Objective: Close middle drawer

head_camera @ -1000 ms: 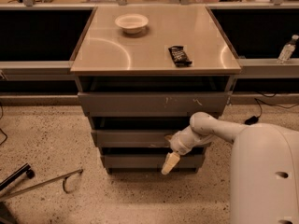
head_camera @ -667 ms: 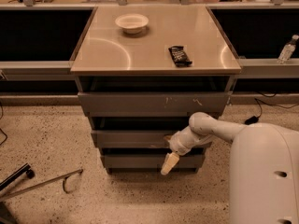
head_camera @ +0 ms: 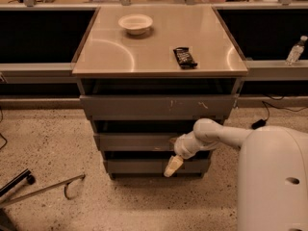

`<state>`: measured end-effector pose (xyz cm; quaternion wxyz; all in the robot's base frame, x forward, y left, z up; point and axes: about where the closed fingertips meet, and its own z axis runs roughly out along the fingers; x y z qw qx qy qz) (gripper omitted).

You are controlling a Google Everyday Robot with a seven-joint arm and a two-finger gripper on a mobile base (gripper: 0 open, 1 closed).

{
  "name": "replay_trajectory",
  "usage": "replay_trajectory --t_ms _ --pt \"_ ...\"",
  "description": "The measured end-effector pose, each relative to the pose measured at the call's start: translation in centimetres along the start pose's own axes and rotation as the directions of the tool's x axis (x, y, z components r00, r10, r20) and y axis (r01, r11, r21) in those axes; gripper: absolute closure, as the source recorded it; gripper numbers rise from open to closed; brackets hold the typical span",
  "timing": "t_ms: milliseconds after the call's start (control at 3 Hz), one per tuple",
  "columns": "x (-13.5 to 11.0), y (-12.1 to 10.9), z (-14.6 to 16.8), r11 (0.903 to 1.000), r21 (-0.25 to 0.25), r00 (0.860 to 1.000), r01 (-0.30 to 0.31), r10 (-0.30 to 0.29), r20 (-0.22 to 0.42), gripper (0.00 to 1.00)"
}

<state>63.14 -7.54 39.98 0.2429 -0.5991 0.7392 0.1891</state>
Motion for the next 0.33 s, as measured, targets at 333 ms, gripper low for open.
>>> replay_trajectory --t_ms 333 --pt "0.0 0.0 0.0 1.0 0.0 1.0 0.0 0.0 0.0 0.0"
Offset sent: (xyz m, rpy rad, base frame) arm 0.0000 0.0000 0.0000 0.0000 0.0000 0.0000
